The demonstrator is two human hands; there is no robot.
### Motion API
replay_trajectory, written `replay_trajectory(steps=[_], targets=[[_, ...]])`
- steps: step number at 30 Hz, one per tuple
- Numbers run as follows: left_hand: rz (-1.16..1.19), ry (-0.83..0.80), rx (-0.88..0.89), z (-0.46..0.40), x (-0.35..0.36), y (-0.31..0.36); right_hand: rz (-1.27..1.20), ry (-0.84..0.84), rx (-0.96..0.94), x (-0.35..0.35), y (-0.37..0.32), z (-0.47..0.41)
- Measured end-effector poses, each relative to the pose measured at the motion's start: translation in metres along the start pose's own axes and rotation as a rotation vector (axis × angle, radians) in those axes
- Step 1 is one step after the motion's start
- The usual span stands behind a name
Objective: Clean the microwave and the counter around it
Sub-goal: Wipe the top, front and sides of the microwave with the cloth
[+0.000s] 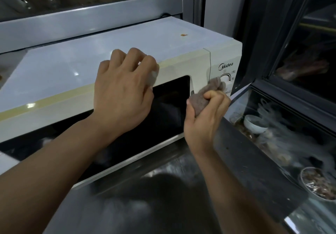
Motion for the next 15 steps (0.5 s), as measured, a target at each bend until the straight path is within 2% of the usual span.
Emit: replay_trajectory(steps=[5,12,15], targets=[[-0.022,-0.004,0.0,0.0,0.001,0.0,-0.132,-0.004,0.068,0.004,0.03,0.013],[-0.04,0.004,0.0,0.0,0.0,0.001,0.01,-0.177,0.326,0.015,0.087,0.037],[-0.044,0.007,0.004,-0.001,0.0,0.002,-0.018,-0.235,0.402,0.018,0.098,0.036]])
Point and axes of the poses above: each hand's wrist, its own z-axis away from the middle knuckle, its own x-axis out of the palm, y = z × x, the point moved 5 cm from there along -z, towards the middle knuckle, and after that the axes turned 12 degrees about x, right-handed, at the moved point
